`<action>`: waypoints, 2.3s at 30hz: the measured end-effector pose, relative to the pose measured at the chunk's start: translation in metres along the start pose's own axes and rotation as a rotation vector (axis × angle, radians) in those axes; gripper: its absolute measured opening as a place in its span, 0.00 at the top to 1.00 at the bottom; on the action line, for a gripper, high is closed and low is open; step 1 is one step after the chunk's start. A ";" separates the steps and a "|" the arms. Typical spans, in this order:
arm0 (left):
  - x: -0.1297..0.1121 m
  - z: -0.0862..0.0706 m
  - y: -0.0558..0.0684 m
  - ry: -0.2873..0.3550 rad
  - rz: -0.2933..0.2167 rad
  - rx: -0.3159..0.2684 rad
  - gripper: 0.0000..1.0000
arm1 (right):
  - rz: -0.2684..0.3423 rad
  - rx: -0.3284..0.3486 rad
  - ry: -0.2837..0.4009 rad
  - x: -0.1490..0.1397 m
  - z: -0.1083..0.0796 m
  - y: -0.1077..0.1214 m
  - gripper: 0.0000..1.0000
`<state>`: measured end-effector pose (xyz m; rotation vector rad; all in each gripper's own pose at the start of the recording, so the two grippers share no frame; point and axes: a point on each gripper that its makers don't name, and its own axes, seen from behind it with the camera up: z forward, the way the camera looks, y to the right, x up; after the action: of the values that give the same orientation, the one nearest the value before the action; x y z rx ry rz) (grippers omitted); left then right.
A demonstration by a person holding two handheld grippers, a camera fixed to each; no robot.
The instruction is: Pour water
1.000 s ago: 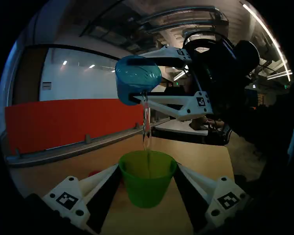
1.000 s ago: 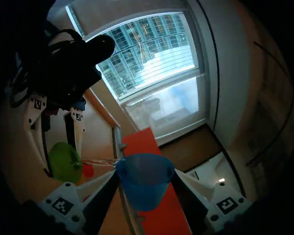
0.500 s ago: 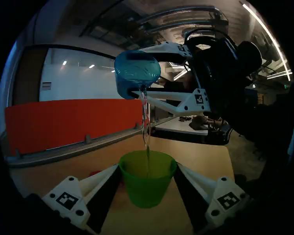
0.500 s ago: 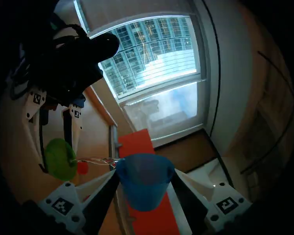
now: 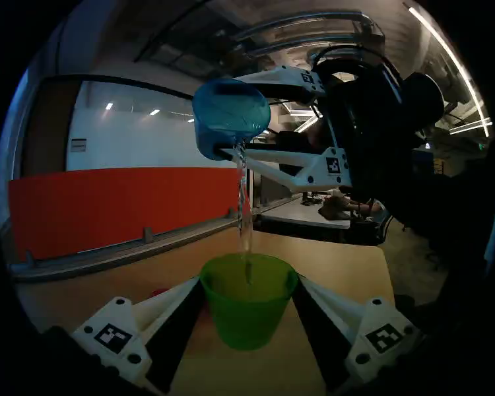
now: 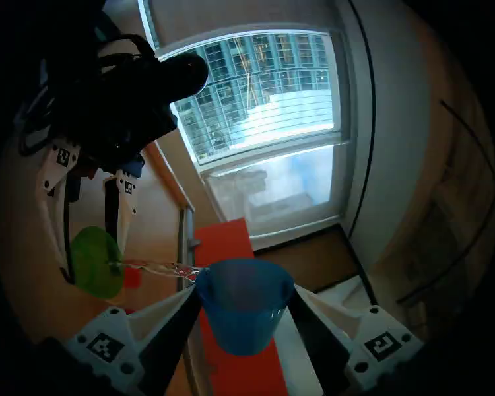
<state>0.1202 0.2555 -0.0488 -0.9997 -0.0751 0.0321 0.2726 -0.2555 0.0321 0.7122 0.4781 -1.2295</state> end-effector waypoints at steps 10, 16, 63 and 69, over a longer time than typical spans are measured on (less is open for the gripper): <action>0.000 0.001 -0.003 0.000 0.000 0.004 0.13 | -0.044 -0.010 0.002 0.000 0.001 0.005 0.09; 0.000 0.001 -0.003 0.000 0.000 0.003 0.13 | -0.071 -0.019 0.005 0.003 0.002 0.009 0.09; 0.002 0.001 -0.003 0.004 0.004 0.009 0.13 | -0.327 -0.073 0.014 0.027 0.003 0.029 0.09; 0.002 0.002 -0.004 0.005 0.002 0.010 0.13 | -0.370 -0.077 0.017 0.034 0.004 0.029 0.09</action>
<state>0.1223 0.2553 -0.0438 -0.9894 -0.0691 0.0316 0.3094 -0.2765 0.0188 0.5838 0.6894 -1.5420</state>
